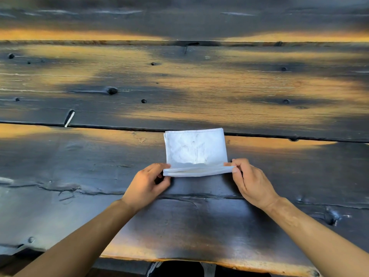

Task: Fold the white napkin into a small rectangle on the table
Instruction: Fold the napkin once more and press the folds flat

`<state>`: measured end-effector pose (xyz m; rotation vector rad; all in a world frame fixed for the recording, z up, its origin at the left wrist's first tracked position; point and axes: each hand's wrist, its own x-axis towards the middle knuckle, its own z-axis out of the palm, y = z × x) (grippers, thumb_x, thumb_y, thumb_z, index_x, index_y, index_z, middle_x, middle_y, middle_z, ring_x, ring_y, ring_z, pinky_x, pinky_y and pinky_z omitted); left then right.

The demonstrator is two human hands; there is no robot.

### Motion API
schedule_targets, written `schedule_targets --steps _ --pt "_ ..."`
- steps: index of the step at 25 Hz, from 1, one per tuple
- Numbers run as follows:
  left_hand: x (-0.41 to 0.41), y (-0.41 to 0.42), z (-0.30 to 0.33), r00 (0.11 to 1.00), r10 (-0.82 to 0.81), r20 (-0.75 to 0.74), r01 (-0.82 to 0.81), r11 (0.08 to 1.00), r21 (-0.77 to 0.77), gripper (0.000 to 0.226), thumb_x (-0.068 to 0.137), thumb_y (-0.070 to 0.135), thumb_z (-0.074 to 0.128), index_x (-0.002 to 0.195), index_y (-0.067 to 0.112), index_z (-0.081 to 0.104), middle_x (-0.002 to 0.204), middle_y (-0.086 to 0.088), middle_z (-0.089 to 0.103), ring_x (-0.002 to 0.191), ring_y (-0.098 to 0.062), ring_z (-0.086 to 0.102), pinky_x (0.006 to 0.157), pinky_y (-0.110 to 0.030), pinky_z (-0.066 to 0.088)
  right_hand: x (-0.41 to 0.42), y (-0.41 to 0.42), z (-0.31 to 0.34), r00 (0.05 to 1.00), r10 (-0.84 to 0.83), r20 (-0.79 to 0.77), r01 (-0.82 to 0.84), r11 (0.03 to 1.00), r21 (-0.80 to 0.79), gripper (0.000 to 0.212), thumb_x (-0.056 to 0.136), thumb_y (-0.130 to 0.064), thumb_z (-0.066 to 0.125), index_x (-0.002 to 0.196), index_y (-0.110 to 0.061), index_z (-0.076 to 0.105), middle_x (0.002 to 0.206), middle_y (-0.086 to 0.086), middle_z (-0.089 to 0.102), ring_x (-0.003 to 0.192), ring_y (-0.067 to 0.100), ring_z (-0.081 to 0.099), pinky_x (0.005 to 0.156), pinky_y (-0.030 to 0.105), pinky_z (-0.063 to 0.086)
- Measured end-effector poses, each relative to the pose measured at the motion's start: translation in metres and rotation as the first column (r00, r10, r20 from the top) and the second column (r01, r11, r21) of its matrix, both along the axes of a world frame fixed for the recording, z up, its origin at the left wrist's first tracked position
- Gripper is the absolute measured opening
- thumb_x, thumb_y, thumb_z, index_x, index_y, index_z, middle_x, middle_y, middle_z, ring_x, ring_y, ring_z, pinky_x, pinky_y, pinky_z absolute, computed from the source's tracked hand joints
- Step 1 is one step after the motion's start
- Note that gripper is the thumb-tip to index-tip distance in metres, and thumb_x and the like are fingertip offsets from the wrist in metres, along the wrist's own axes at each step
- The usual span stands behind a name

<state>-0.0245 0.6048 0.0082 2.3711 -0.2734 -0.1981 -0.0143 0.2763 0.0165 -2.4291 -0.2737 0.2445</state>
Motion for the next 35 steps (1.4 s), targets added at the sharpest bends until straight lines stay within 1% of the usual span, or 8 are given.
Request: schedule_targets --steps 2,5,7,12,18,26,31,35 --pt "0.008 -0.004 0.006 0.991 0.101 -0.093 -0.104 0.994 -0.029 0.013 0.095 0.033 0.06 0.093 0.022 0.067 0.075 0.007 0.067 0.066 -0.011 0.059 0.063 -0.025 0.047 0.008 0.005 0.006 0.998 -0.063 -0.013 0.063 0.998 -0.017 0.05 0.101 -0.051 0.023 0.114 -0.012 0.05 0.079 -0.002 0.061 0.066 0.027 0.053 0.063 0.034 0.04" --pt "0.021 -0.006 0.014 0.934 0.226 -0.277 -0.252 0.966 -0.059 0.021 0.1 0.038 0.056 0.086 0.025 0.06 0.071 -0.006 0.065 0.067 -0.025 0.062 0.067 -0.04 0.048 0.022 0.016 0.012 0.985 -0.168 -0.035 0.167 0.986 -0.02 0.045 0.101 -0.044 0.025 0.118 -0.009 0.048 0.073 0.005 0.058 0.065 0.04 0.055 0.06 0.044 0.045" --pt "0.031 -0.011 0.02 0.919 0.255 -0.302 -0.273 0.962 -0.018 0.028 0.103 0.041 0.048 0.084 0.021 0.053 0.069 -0.011 0.063 0.068 -0.031 0.062 0.066 -0.045 0.049 0.035 0.025 0.013 0.968 -0.242 -0.063 0.239 0.97 -0.047 0.033 0.104 -0.036 0.029 0.117 -0.011 0.045 0.074 0.006 0.058 0.067 0.039 0.055 0.059 0.043 0.043" --pt "0.064 -0.031 0.021 0.89 0.36 -0.281 -0.332 0.932 0.144 0.03 0.107 0.036 0.038 0.089 0.014 0.047 0.068 -0.01 0.06 0.074 -0.039 0.056 0.061 -0.04 0.035 0.068 0.04 0.014 0.951 -0.3 -0.076 0.285 0.944 -0.164 0.026 0.107 -0.035 0.026 0.113 -0.015 0.041 0.077 0.01 0.062 0.07 0.036 0.057 0.061 0.044 0.047" --pt "0.078 -0.041 0.008 0.831 0.467 -0.301 -0.408 0.881 0.241 0.028 0.106 0.033 0.037 0.093 0.013 0.052 0.077 -0.01 0.063 0.085 -0.041 0.06 0.071 -0.04 0.041 0.095 0.05 0.004 0.925 -0.355 -0.135 0.296 0.897 -0.328 0.029 0.107 -0.035 0.024 0.115 -0.012 0.042 0.085 0.015 0.064 0.075 0.035 0.054 0.063 0.039 0.037" --pt "0.088 -0.044 -0.005 0.845 0.485 -0.225 -0.398 0.852 0.34 0.04 0.106 0.039 0.029 0.101 0.008 0.054 0.09 -0.021 0.07 0.088 -0.045 0.062 0.074 -0.044 0.047 0.104 0.06 -0.004 0.912 -0.39 -0.126 0.312 0.86 -0.404 0.03 0.107 -0.035 0.024 0.111 -0.011 0.041 0.09 0.016 0.068 0.074 0.034 0.055 0.066 0.038 0.037" --pt "0.089 -0.051 -0.007 0.859 0.492 -0.137 -0.418 0.832 0.365 0.033 0.105 0.039 0.035 0.085 0.014 0.044 0.08 -0.021 0.068 0.08 -0.045 0.061 0.067 -0.043 0.048 0.104 0.063 -0.009 0.896 -0.439 -0.066 0.378 0.832 -0.406 0.036 0.106 -0.04 0.031 0.108 -0.009 0.048 0.091 0.017 0.07 0.086 0.039 0.066 0.065 0.036 0.037" --pt "0.084 -0.051 -0.007 0.81 0.58 -0.087 -0.513 0.773 0.374 0.044 0.103 0.047 0.04 0.09 0.007 0.054 0.101 -0.011 0.061 0.085 -0.041 0.061 0.068 -0.043 0.049 0.098 0.063 -0.01 0.85 -0.525 -0.046 0.471 0.797 -0.377 0.039 0.102 -0.045 0.039 0.1 -0.009 0.053 0.093 0.017 0.068 0.089 0.04 0.065 0.068 0.04 0.044"
